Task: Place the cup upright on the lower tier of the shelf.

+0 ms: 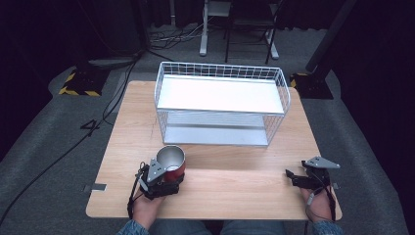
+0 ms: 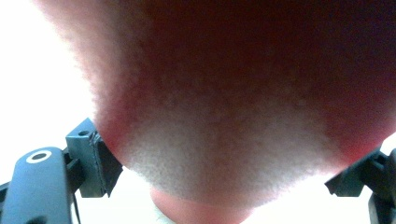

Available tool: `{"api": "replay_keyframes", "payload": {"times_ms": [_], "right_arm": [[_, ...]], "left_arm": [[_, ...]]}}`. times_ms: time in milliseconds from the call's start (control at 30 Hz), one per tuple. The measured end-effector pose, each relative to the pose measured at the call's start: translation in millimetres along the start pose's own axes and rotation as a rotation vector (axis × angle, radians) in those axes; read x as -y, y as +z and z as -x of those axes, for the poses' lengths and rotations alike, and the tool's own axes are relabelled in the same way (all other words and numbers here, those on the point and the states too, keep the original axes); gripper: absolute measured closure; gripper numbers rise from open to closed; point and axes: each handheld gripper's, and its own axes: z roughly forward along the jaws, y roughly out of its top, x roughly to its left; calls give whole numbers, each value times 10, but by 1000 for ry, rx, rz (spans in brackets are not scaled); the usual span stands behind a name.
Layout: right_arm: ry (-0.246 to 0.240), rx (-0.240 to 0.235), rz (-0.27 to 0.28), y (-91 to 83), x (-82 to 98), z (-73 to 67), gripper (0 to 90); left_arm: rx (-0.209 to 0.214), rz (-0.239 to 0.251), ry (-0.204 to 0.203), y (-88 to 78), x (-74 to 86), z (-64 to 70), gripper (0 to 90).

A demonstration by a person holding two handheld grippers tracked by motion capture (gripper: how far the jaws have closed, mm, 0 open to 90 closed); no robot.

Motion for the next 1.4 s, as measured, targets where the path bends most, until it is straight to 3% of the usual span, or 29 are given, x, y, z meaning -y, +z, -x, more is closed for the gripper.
{"api": "replay_keyframes", "payload": {"times_ms": [267, 600, 867, 1067, 1400], "right_arm": [[-3, 0, 1, 0, 0, 0, 211], [-2, 2, 1, -1, 0, -3, 210], [7, 7, -1, -1, 0, 2, 210], [3, 12, -1, -2, 1, -1, 210], [2, 16, 0, 8, -9, -8, 210]], "left_arm": [[28, 9, 5, -42, -127, 43, 165], [41, 20, 89, -52, -440, 151, 165], [84, 7, 132, 26, -627, 240, 165], [113, 13, 133, 136, -760, 291, 165], [108, 22, 127, 346, -907, 285, 164]]}}
